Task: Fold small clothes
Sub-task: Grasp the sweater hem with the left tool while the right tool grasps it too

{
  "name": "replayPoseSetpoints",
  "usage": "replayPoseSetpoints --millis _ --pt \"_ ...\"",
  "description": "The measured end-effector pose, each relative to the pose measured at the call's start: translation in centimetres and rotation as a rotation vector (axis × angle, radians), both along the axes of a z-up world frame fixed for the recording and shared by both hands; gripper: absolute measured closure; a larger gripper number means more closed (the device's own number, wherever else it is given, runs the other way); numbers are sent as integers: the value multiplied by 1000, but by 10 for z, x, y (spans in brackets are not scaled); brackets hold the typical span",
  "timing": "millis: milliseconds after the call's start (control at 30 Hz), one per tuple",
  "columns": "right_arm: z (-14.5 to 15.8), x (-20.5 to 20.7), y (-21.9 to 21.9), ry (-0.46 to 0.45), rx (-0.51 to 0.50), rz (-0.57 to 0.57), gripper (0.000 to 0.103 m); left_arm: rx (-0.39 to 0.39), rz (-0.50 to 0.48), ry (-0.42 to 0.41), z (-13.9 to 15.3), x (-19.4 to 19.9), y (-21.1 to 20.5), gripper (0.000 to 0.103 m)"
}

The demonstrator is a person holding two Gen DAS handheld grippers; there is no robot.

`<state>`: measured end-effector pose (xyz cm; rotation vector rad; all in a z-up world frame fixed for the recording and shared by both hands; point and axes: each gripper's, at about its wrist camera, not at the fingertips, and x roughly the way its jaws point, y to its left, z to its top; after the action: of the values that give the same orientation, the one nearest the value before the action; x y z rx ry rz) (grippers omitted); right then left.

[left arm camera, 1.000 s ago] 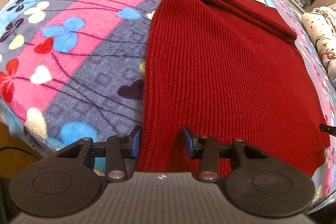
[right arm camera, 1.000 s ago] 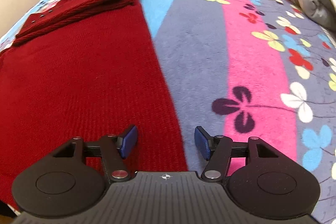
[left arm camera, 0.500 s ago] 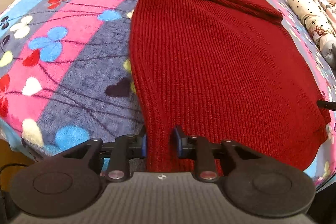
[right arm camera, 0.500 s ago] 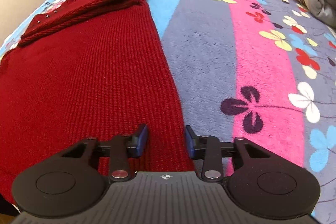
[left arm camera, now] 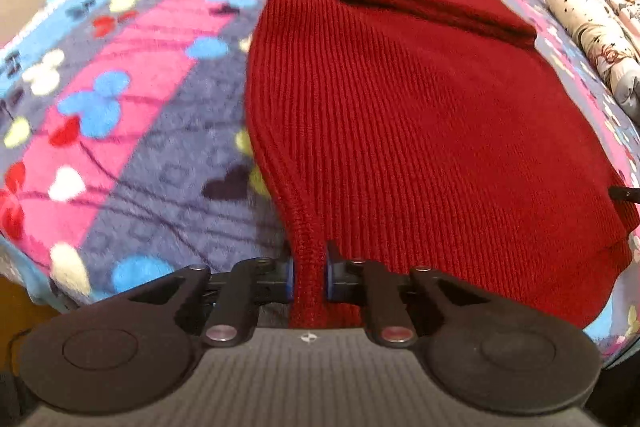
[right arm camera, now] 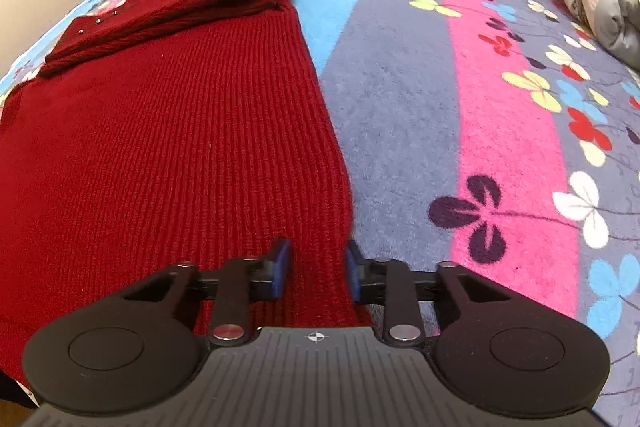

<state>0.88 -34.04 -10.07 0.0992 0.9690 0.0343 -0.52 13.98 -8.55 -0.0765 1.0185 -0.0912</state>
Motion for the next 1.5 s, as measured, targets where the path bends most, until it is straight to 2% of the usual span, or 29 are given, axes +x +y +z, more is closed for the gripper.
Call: replayPoseSetpoints --millis 67,167,267,367,433,500,533,600,633,667,800,867,967,1100,1200,1233,1300,1400,1500 --pt "5 0 -3 -22 8 -20 92 3 1 -25 5 -2 -1 89" --pt "4 0 -9 -19 30 -38 90 7 -5 1 1 1 -2 88" --pt "-2 1 -3 12 -6 -19 75 16 -30 43 -6 2 -5 84" --pt "-3 1 5 11 -57 12 74 25 -44 37 -6 0 -7 83" --pt "-3 2 5 16 -67 3 68 20 -40 36 -6 0 -5 82" --pt "-3 2 3 19 -79 -12 57 18 -33 30 -5 0 -4 84" --pt "-3 3 3 20 -87 -17 56 18 -30 25 -6 0 -3 86" --pt "-4 2 4 20 -89 -14 59 15 -26 19 -5 -1 -3 87" --pt "-4 2 4 19 -83 -6 63 13 -25 20 -4 -1 -3 87" --pt "-3 2 5 18 -70 6 73 14 -24 22 -4 -1 -4 87" --pt "-1 1 6 7 -52 25 87 15 -33 33 -6 0 -5 86" --pt "4 1 -1 -7 4 -4 93 15 -35 38 -7 0 -5 84" --pt "7 1 -14 -12 81 -49 93 14 -37 42 -7 0 -5 84" --pt "-3 2 3 11 -29 -5 78 22 -42 42 -7 -1 -6 84" --pt "-2 2 11 7 -66 25 77 23 -42 33 -6 -2 -7 86" --pt "-2 2 9 8 -56 20 78 19 -41 25 -5 -2 -6 89" --pt "1 1 5 -7 -23 6 92 4 -15 -10 0 -4 -3 90" --pt "9 -1 -4 -52 47 -19 96 -30 27 -67 11 -6 3 90" --pt "16 -2 -9 -98 90 -37 95 -22 -7 -28 6 -3 -3 90"
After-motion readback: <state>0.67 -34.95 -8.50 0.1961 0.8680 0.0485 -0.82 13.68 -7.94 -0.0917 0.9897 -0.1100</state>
